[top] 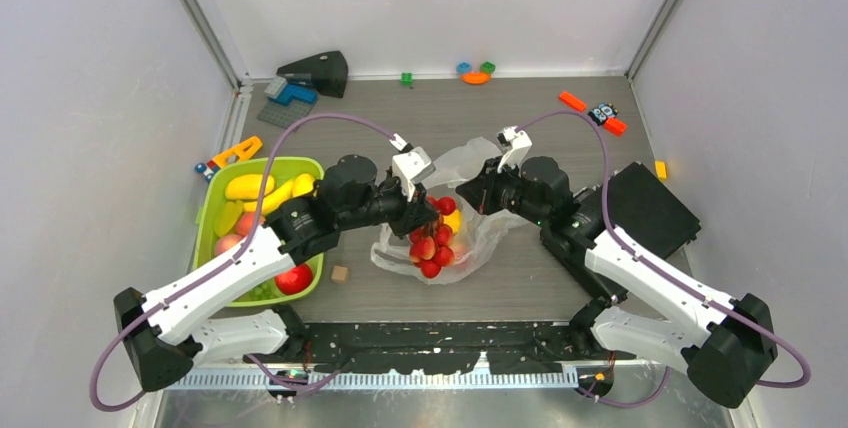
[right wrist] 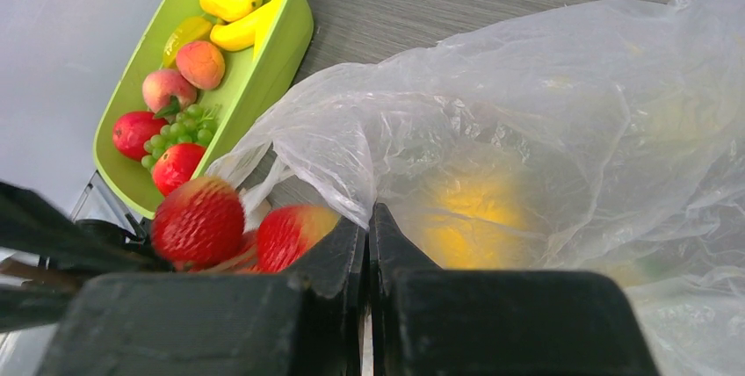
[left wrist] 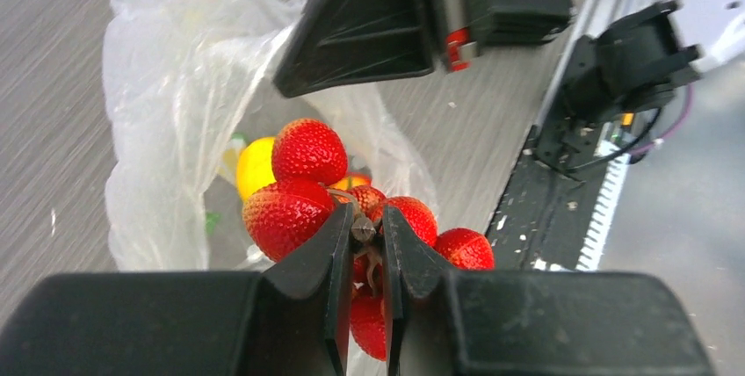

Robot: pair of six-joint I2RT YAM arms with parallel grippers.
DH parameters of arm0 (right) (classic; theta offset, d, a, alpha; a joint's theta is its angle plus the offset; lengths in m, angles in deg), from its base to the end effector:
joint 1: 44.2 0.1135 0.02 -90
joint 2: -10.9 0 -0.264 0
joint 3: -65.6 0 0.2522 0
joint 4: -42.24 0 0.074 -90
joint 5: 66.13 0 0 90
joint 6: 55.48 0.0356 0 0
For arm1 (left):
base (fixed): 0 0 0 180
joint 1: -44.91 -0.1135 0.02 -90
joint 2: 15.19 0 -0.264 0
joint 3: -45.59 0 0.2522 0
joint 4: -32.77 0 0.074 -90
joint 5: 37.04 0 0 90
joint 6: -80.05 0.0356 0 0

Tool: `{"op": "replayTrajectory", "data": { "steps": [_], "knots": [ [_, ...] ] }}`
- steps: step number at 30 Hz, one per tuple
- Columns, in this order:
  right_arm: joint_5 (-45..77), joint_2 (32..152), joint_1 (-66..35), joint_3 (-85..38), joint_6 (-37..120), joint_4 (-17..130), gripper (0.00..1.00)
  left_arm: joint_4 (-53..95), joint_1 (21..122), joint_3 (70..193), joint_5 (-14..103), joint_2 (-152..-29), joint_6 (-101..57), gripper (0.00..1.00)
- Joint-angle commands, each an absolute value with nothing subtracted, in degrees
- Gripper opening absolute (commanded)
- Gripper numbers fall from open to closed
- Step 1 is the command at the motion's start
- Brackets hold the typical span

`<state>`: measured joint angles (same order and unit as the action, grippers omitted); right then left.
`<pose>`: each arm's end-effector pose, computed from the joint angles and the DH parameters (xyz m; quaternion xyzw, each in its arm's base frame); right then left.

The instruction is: Place the fake fruits into the plastic bag and tie a complex knot

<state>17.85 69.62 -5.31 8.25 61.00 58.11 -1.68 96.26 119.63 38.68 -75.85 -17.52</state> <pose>0.1841 0.1533 0.3007 -0.1179 0.7959 0.3554 0.4757 0.1413 -0.1908 0.3630 0.3703 0.7329 -0.3654 0.4385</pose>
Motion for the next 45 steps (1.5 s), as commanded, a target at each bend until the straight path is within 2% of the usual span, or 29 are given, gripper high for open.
{"op": "replayTrajectory", "data": {
  "steps": [1, 9, 14, 26, 35, 45],
  "knots": [
    [18.2, 68.5, -5.0, 7.3, 60.6, 56.8, 0.05, 4.6, 95.0, 117.7, 44.2, -76.8, -14.2, 0.00],
    [17.4, 69.1, -5.0, 8.1, 61.1, 56.3, 0.05, 8.9, 94.8, 117.2, 54.9, -80.5, -7.0, 0.00],
    [17.1, 69.7, -5.0, 8.2, 61.4, 56.3, 0.05, 11.0, 94.3, 118.3, 56.4, -80.8, -6.8, 0.00],
    [15.7, 71.3, -5.0, 8.5, 61.8, 54.5, 0.05, 31.5, 93.5, 110.6, 55.9, -82.4, -3.3, 0.00],
    [16.4, 71.9, -5.0, 8.9, 62.1, 54.0, 0.05, 51.0, 94.0, 102.5, 58.4, -90.6, -12.2, 0.00],
    [17.1, 73.3, -5.0, 8.9, 61.8, 53.5, 0.05, 58.3, 95.0, 103.4, 55.9, -101.7, -20.5, 0.00]
  ]
}}
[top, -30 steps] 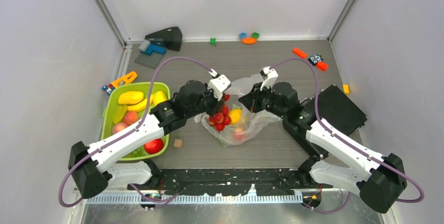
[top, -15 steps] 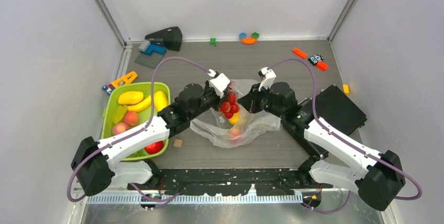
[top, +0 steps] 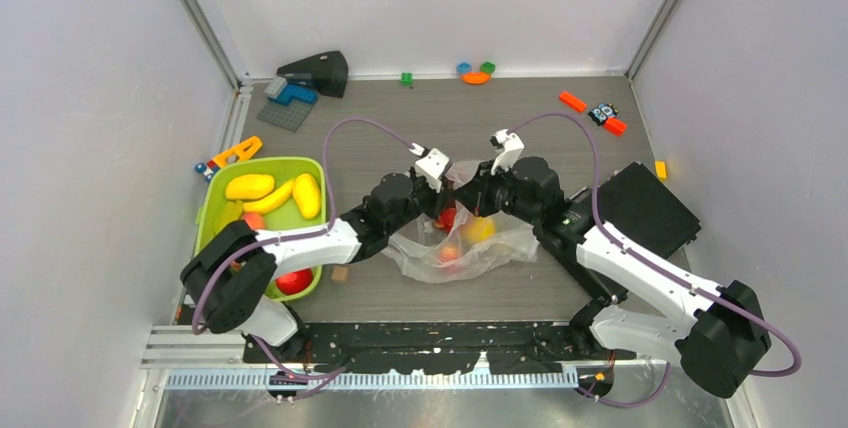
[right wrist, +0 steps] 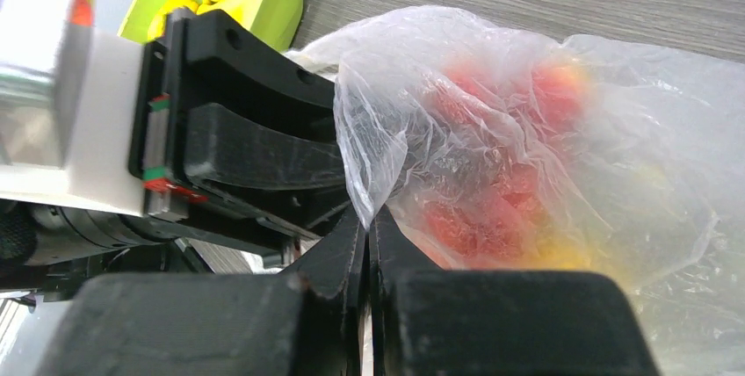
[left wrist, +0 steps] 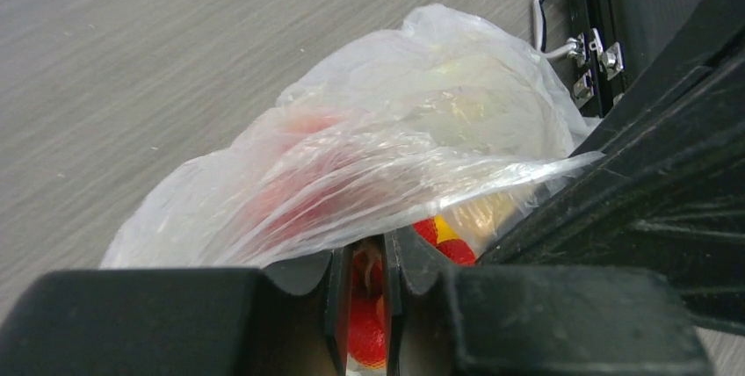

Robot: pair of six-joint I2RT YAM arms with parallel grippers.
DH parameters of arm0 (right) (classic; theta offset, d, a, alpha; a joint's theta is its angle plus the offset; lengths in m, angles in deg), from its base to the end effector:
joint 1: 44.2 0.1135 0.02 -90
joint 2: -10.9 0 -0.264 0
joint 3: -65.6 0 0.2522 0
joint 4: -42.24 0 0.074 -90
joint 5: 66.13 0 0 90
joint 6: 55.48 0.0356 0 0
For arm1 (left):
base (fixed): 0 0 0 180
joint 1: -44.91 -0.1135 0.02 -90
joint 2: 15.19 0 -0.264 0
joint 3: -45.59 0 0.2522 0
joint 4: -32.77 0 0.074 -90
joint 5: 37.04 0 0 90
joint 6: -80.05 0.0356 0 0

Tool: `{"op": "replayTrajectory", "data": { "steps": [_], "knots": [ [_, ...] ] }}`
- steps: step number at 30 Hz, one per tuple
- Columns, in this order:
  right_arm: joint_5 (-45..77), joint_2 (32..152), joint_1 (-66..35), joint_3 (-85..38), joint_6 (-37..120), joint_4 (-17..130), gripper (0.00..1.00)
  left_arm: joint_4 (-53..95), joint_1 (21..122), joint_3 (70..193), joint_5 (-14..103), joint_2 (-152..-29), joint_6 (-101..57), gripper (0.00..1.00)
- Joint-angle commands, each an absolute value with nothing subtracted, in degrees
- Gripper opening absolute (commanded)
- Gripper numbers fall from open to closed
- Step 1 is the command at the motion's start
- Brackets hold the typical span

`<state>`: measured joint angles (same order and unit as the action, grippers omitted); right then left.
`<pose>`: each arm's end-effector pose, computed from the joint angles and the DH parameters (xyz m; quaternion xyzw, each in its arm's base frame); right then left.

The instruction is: Place the fake fruits into the plastic bag and tie a complex knot

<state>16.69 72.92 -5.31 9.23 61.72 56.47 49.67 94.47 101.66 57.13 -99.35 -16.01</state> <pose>0.1917 0.1604 0.2846 -0.1190 0.8090 0.3556 0.4526 0.2115 -0.2442 0.2361 0.2647 0.7258 -0.2711 0.5742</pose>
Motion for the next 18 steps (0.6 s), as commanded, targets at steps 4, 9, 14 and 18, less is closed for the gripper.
{"op": "replayTrajectory", "data": {
  "steps": [4, 9, 14, 18],
  "knots": [
    [17.8, 73.6, -5.0, 9.0, 61.6, 53.5, 0.05, 57.7, 95.0, 103.4, 55.4, -102.8, -21.7, 0.00],
    [18.9, 74.0, -5.0, 8.9, 61.5, 53.4, 0.05, 52.6, 95.0, 103.9, 55.3, -101.0, -21.5, 0.34],
    [19.6, 74.0, -5.0, 9.3, 61.8, 52.9, 0.05, 49.3, 95.0, 102.9, 57.9, -97.5, -20.0, 0.56],
    [19.8, 73.9, -5.0, 9.4, 61.9, 52.7, 0.05, 45.1, 95.0, 102.9, 57.5, -94.5, -18.8, 0.68]
  ]
}}
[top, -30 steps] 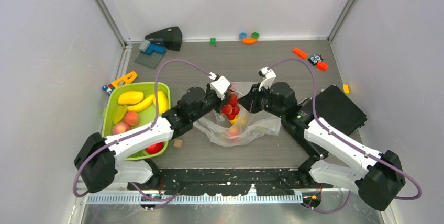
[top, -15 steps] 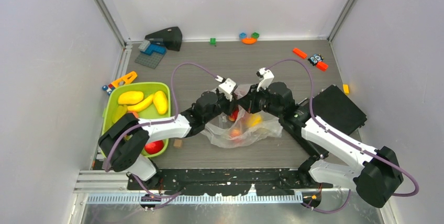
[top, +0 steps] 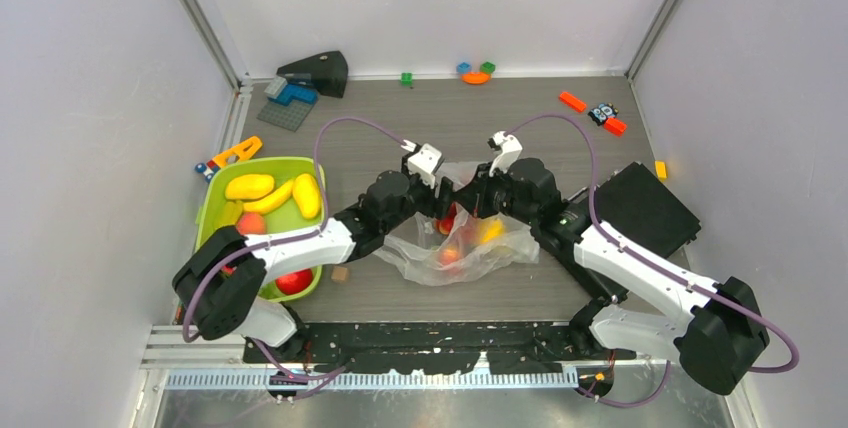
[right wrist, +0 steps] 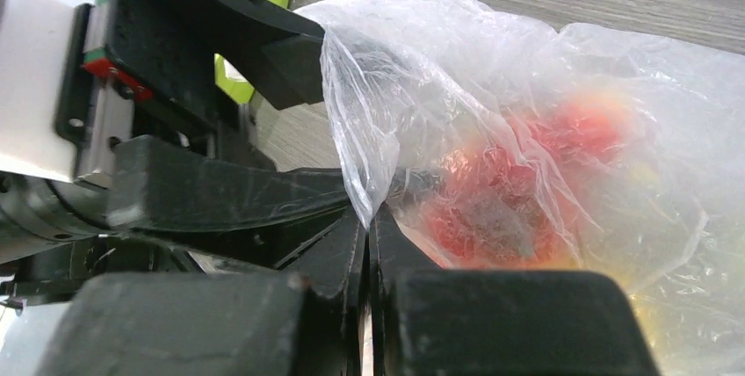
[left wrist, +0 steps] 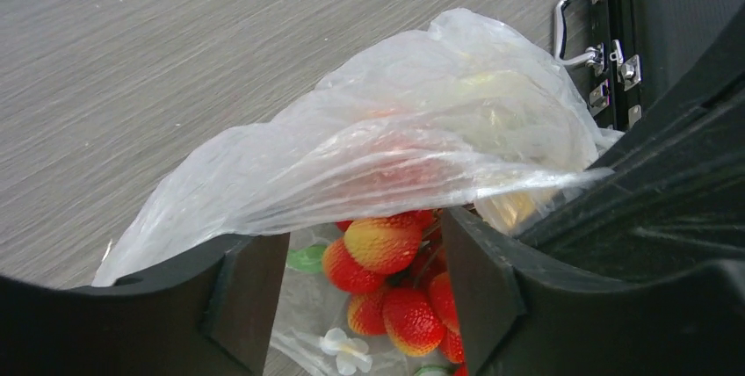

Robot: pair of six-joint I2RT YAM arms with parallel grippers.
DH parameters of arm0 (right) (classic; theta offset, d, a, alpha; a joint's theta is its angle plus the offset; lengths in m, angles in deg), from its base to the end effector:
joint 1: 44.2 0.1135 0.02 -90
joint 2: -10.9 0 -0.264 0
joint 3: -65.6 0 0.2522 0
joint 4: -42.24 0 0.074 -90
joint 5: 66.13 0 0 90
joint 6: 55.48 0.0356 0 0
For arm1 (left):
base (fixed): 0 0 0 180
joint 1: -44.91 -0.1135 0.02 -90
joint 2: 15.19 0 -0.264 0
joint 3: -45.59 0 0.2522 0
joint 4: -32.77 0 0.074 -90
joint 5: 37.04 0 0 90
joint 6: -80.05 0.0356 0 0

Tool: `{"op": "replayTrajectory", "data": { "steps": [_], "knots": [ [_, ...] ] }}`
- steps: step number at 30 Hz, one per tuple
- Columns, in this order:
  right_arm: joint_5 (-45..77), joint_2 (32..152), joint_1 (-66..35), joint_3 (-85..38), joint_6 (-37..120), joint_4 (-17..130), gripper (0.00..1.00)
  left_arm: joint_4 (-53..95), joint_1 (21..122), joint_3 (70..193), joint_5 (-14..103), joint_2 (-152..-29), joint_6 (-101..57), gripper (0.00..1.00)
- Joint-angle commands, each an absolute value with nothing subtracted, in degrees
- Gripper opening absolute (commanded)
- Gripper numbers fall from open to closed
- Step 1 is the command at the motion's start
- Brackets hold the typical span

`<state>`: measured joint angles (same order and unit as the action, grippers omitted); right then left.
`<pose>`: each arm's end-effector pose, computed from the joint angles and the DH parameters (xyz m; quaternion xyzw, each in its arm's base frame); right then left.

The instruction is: Place the fake fruits into the plastic bag and tie a complex knot

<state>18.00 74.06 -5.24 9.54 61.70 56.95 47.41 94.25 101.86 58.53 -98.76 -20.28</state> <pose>0.1942 0.1617 0.2772 -0.1134 0.8197 0.3410 0.4460 0.2120 -0.2415 0.2362 0.2318 0.7452 -0.2776 0.5603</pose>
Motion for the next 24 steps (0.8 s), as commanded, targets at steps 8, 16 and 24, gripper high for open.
{"op": "replayTrajectory", "data": {
  "steps": [8, 16, 24],
  "knots": [
    [20.2, 73.2, -5.0, 9.5, 61.7, 52.8, 0.05, 31.1, 95.0, 99.8, 60.5, -81.3, -14.5, 0.79],
    [19.2, 73.7, -5.0, 9.6, 62.2, 51.8, 0.05, 14.2, 91.9, 96.0, 71.4, -67.9, -16.6, 0.88],
    [18.2, 74.3, -5.0, 9.4, 62.5, 51.7, 0.05, 10.5, 82.7, 94.8, 65.8, -69.0, -20.0, 0.88]
  ]
}}
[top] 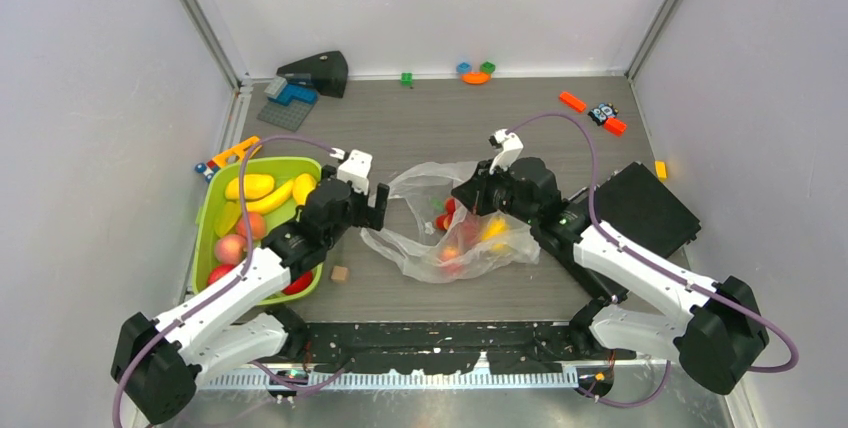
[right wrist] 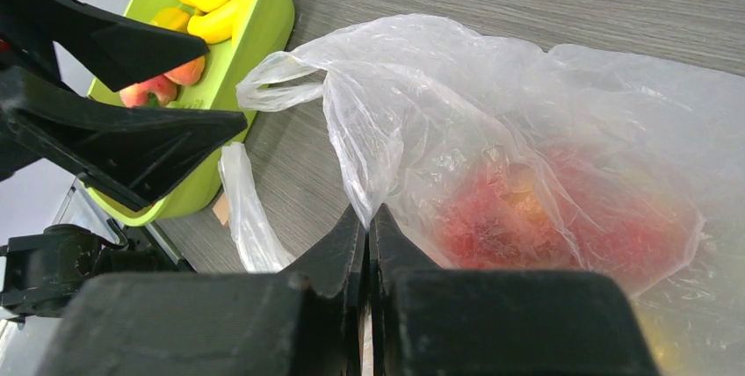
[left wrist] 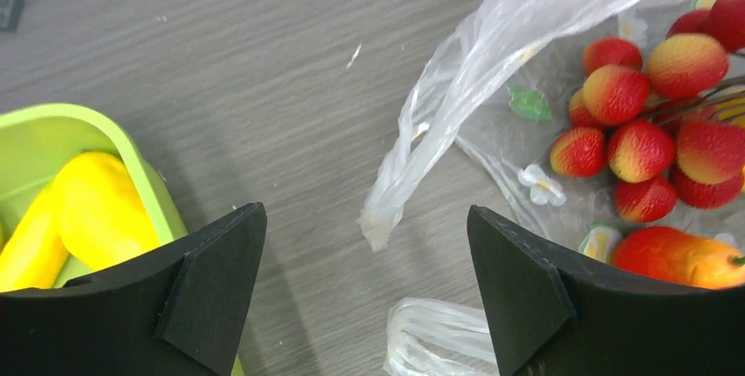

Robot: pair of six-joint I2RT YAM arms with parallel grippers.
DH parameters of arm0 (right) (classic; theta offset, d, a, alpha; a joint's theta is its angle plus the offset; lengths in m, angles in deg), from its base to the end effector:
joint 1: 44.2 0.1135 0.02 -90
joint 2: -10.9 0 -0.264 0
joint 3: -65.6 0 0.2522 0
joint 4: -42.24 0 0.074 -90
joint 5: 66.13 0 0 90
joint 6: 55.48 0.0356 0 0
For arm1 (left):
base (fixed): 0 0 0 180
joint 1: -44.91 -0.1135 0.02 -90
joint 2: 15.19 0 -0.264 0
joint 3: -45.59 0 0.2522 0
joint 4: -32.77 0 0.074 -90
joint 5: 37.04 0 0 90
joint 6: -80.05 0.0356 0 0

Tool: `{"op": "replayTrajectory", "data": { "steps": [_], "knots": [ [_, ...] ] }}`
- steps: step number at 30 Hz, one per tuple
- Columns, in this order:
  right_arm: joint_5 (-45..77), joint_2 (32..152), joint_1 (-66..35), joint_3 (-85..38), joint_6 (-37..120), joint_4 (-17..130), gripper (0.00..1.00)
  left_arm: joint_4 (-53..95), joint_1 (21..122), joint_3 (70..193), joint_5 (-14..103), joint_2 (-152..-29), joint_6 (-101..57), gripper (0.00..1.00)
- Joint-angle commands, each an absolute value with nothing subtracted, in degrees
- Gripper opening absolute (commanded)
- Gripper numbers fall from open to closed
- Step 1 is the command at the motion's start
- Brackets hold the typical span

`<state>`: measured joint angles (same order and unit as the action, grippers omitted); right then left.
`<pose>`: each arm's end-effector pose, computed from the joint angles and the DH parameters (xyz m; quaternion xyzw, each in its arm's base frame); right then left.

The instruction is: Place the fake fruits into the plastic bag and tie a complex knot

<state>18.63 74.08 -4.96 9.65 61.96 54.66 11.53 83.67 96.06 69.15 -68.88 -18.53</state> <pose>0.1948 0.1633 0.2806 -0.1101 0.8095 0.3475 0.4602 0.1730 -0.1262 0.2673 0.1431 0.8236 -0.1067 0.5383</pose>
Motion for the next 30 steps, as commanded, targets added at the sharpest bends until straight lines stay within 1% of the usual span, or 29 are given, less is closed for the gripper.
{"op": "replayTrajectory", "data": {
  "steps": [1, 4, 7, 8, 9, 11, 13, 14, 15, 19, 22, 28, 30],
  "knots": [
    [18.0, 74.5, -5.0, 9.3, 62.5, 51.8, 0.05, 11.8, 82.4, 93.9, 65.2, -69.4, -20.4, 0.88],
    [17.6, 74.7, -5.0, 8.9, 62.5, 51.9, 0.05, 14.2, 80.7, 93.5, 63.7, -71.8, -21.8, 0.83],
    [17.6, 75.0, -5.0, 8.8, 62.3, 52.2, 0.05, 16.2, 80.0, 93.5, 61.0, -74.8, -22.0, 0.72],
    [17.7, 75.1, -5.0, 8.8, 62.2, 52.2, 0.05, 16.7, 80.0, 93.4, 60.2, -75.6, -21.9, 0.66],
    [17.7, 75.2, -5.0, 8.6, 62.0, 52.3, 0.05, 16.9, 80.1, 93.7, 59.9, -76.6, -22.0, 0.60],
    [17.4, 75.8, -5.0, 7.9, 61.4, 52.6, 0.05, 16.4, 80.1, 94.3, 59.7, -77.5, -21.7, 0.34],
    [17.0, 77.0, -5.0, 6.2, 60.0, 53.7, 0.05, 16.8, 80.1, 94.3, 59.8, -76.7, -21.0, 0.12],
    [16.9, 77.9, -5.0, 5.6, 58.7, 54.7, 0.05, 16.9, 80.1, 94.2, 60.1, -75.5, -20.2, 0.03],
    [16.9, 78.5, -5.1, 4.0, 58.1, 55.1, 0.05, 17.0, 80.0, 94.0, 60.3, -74.0, -19.7, 0.00],
    [17.0, 82.9, -5.1, -0.8, 54.6, 57.2, 0.05, 14.4, 80.0, 94.2, 59.4, -66.4, -18.7, 0.00],
    [16.8, 88.8, -5.2, -5.9, 51.8, 59.0, 0.05, 8.6, 80.1, 95.7, 58.2, -61.4, -18.8, 0.00],
    [16.2, 102.5, -5.4, -22.3, 48.3, 64.2, 0.05, -6.2, 80.1, 101.5, 53.7, -57.3, -17.6, 0.00],
    [15.5, 106.2, -5.4, -27.5, 47.7, 65.5, 0.08, -8.2, 80.1, 103.0, 53.8, -56.1, -18.2, 0.00]
  ]
}}
